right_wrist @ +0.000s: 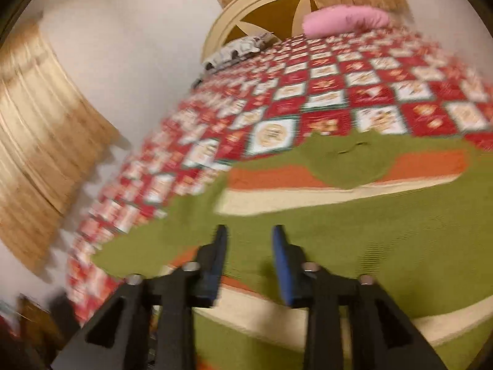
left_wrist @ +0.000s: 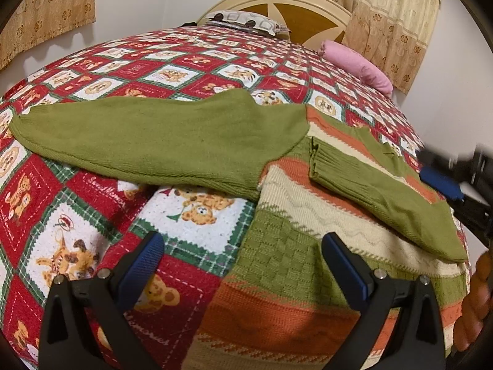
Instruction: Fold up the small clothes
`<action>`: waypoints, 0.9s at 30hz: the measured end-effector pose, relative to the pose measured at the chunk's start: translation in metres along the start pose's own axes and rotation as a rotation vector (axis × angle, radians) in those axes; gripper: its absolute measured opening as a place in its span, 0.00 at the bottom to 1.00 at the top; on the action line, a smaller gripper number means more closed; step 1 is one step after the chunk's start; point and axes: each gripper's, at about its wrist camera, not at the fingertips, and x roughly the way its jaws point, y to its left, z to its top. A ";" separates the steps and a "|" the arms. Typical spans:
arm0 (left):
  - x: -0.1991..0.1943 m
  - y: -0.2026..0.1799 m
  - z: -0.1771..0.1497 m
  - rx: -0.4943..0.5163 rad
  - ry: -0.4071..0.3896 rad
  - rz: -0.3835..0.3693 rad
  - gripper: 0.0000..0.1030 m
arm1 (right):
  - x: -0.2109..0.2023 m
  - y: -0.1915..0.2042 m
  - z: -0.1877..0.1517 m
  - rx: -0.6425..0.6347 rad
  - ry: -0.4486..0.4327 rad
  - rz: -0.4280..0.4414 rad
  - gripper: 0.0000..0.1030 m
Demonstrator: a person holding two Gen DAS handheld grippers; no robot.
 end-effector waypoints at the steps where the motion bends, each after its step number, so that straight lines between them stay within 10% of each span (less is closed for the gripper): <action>1: 0.000 0.000 0.000 0.000 0.000 0.000 1.00 | -0.004 -0.003 -0.003 -0.032 -0.004 -0.037 0.22; 16: 0.001 -0.002 -0.001 0.013 0.006 0.019 1.00 | -0.111 -0.177 -0.032 0.196 -0.089 -0.384 0.22; 27: 0.004 -0.011 -0.002 0.050 0.025 0.071 1.00 | -0.109 -0.213 -0.064 0.315 -0.103 -0.372 0.24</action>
